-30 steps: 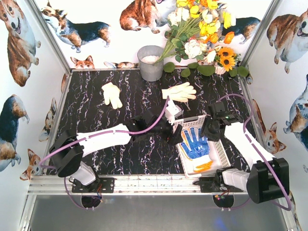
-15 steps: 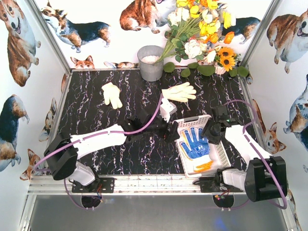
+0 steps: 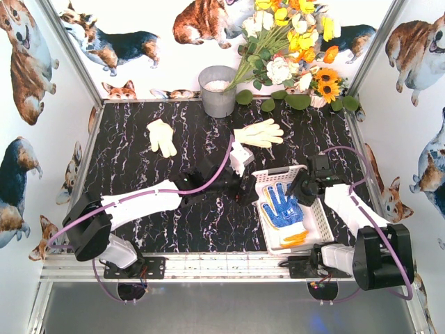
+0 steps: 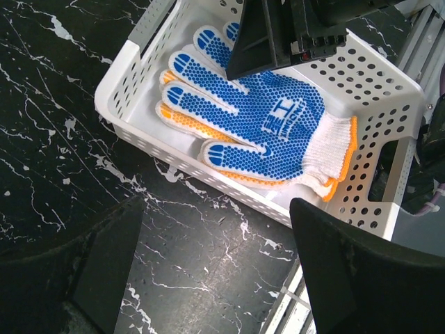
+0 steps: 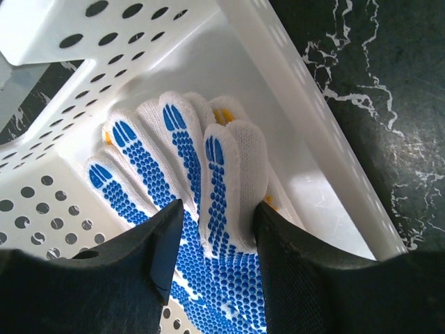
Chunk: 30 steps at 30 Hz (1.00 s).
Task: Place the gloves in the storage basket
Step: Place the glove in the bin.
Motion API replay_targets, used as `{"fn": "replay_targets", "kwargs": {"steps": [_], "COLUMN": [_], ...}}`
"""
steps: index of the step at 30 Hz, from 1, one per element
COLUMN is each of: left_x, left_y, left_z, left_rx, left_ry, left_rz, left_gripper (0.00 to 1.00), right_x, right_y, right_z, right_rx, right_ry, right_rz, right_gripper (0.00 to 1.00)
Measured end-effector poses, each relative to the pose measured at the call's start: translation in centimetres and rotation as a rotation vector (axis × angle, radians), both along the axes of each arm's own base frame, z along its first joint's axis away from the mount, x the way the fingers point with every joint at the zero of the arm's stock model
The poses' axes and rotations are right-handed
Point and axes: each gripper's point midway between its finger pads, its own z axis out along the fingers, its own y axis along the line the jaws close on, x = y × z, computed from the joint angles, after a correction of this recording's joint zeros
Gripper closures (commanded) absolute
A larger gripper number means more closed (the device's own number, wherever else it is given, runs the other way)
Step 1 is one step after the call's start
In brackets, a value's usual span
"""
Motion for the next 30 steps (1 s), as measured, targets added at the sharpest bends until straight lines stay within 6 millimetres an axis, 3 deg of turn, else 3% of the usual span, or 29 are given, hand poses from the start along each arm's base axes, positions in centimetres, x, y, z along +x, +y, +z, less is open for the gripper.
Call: {"fn": "replay_targets", "kwargs": {"steps": [14, 30], "left_x": [-0.1, -0.3], "left_y": [0.1, 0.0], "left_z": [-0.2, -0.2], "left_rx": [0.0, -0.005], "left_ry": [0.011, 0.021], "left_rz": [0.0, -0.005], "left_gripper": [0.19, 0.19], "right_x": [2.0, 4.0], "right_y": [-0.9, 0.1], "right_z": [0.4, -0.1], "right_rx": [-0.061, -0.026], "right_ry": [-0.096, -0.145], "right_rz": [0.022, 0.082], "right_gripper": [0.53, 0.7]}}
